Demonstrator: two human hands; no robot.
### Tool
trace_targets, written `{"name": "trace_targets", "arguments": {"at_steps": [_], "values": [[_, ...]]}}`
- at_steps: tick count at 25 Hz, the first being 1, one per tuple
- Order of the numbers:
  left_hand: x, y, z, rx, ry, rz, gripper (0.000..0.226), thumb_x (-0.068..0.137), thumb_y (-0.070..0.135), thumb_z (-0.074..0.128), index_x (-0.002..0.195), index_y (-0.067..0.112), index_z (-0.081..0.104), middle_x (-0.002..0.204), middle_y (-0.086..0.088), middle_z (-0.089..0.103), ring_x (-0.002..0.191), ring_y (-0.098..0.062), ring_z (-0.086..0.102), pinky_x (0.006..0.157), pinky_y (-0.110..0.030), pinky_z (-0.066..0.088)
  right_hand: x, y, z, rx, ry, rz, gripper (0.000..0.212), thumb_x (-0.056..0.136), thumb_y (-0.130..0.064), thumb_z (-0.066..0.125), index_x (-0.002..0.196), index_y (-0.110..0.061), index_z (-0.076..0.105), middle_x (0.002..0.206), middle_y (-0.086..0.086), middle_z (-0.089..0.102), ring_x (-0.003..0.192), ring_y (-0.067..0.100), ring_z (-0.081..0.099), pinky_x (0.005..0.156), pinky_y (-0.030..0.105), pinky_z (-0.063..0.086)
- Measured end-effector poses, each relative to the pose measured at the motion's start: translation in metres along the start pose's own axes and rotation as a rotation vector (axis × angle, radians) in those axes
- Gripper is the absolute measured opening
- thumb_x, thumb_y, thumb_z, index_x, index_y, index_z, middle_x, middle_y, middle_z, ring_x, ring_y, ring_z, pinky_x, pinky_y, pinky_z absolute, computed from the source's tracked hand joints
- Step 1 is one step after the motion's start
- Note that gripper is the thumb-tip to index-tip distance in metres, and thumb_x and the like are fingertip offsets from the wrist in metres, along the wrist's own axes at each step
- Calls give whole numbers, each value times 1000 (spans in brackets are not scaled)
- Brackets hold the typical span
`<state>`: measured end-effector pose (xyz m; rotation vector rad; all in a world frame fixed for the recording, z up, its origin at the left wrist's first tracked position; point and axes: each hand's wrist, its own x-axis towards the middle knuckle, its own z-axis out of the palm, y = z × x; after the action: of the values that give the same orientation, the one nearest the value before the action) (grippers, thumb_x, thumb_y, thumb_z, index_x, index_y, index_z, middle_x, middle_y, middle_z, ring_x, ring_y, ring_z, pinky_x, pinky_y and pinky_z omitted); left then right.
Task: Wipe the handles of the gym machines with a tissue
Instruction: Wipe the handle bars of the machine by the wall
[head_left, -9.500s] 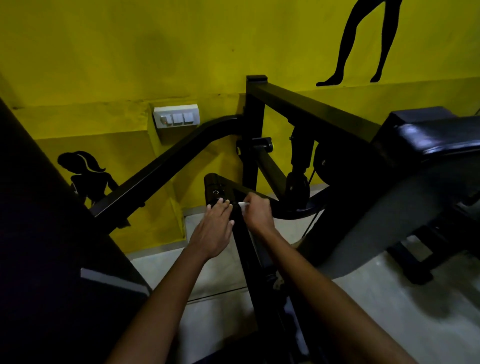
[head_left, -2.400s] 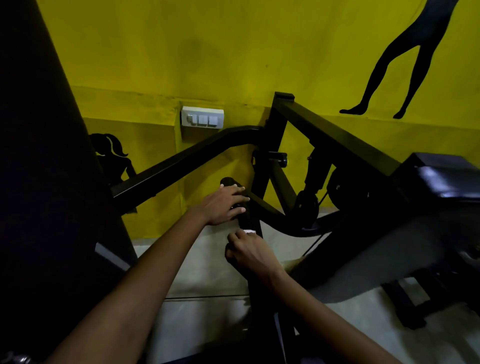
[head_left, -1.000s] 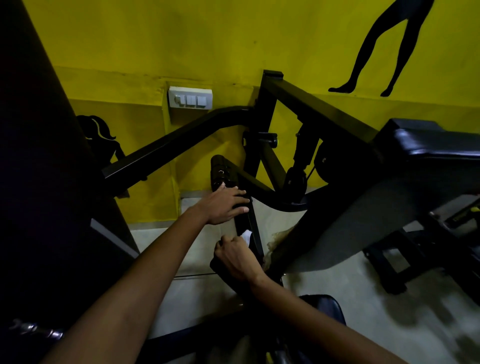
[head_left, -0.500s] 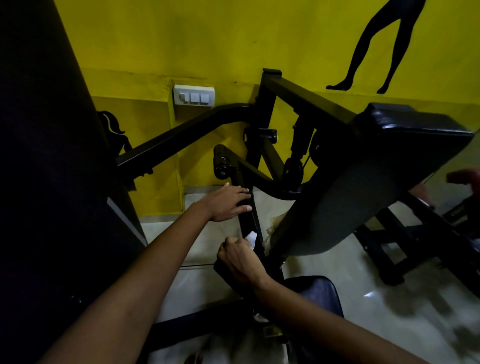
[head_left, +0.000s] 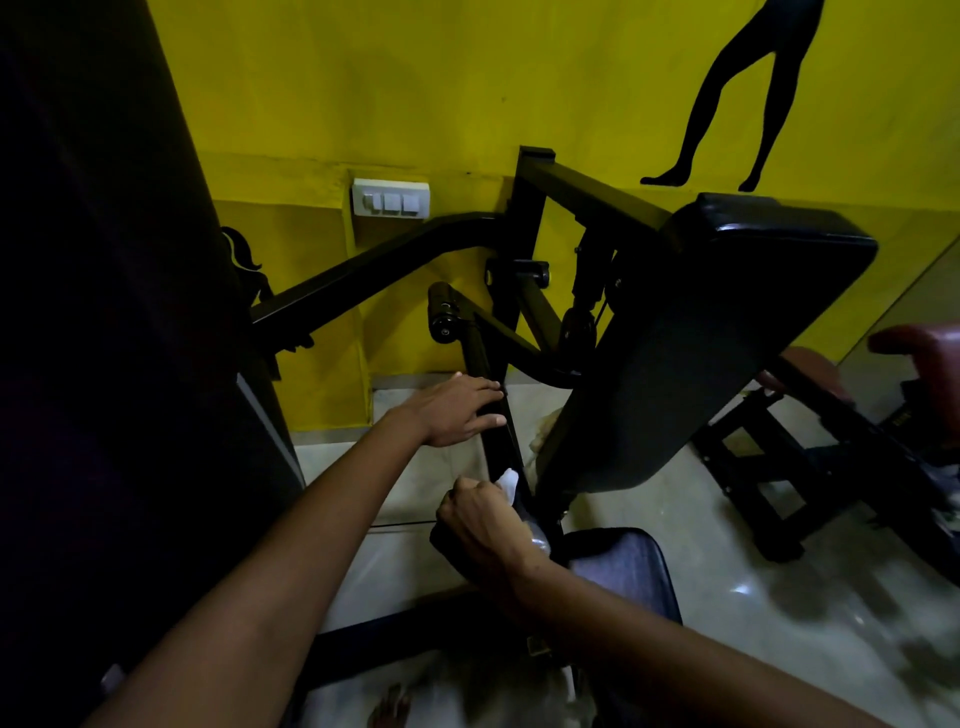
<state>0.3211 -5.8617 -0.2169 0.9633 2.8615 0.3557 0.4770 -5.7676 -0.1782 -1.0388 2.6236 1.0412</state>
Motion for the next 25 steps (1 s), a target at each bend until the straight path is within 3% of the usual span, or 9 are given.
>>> {"name": "trace_targets", "arguments": {"at_steps": [4, 8, 12, 16, 21, 25], "values": [[-15, 11, -2, -8, 3, -25, 56, 99, 46, 38, 146, 14, 35, 155, -3, 30, 141, -19, 28, 118, -40, 15, -2, -5, -1, 108, -10, 26, 15, 83, 2, 63, 91, -9, 68, 90, 11, 68, 84, 31, 61, 58, 34, 41], [-28, 15, -6, -17, -16, -49, 54, 99, 45, 42, 143, 15, 41, 151, -5, 36, 139, -20, 32, 113, -38, 27, -18, 32, -5, 469, 126, 6, 21, 88, -3, 51, 105, -6, 62, 102, 14, 62, 94, 33, 60, 71, 36, 48], [-36, 22, -17, -248, 121, -172, 45, 96, 33, 55, 134, 10, 52, 138, -10, 52, 128, -22, 47, 102, -33, 39, -24, 82, 13, 836, 319, 266, 30, 86, -11, 54, 116, -9, 55, 111, 10, 58, 98, 29, 59, 73, 38, 50], [-45, 28, -35, -359, 194, -271, 47, 93, 33, 59, 133, 9, 51, 137, -11, 53, 127, -23, 49, 98, -31, 40, -18, 117, 26, 883, 464, 486, 8, 89, -8, 50, 94, -7, 56, 99, 9, 57, 87, 26, 58, 65, 37, 49], [-64, 34, -56, -383, 276, -298, 47, 92, 31, 60, 134, 11, 51, 138, -8, 53, 127, -20, 49, 96, -24, 38, -10, 126, 25, 949, 555, 553, 9, 88, -5, 47, 87, -3, 55, 94, 13, 57, 78, 28, 57, 66, 45, 53], [-82, 29, -68, -373, 281, -321, 48, 93, 33, 60, 135, 12, 51, 138, -8, 53, 127, -20, 49, 97, -27, 40, -4, 125, 9, 965, 572, 598, 9, 88, -6, 46, 85, -5, 54, 92, 11, 57, 76, 25, 57, 64, 39, 52]]}}
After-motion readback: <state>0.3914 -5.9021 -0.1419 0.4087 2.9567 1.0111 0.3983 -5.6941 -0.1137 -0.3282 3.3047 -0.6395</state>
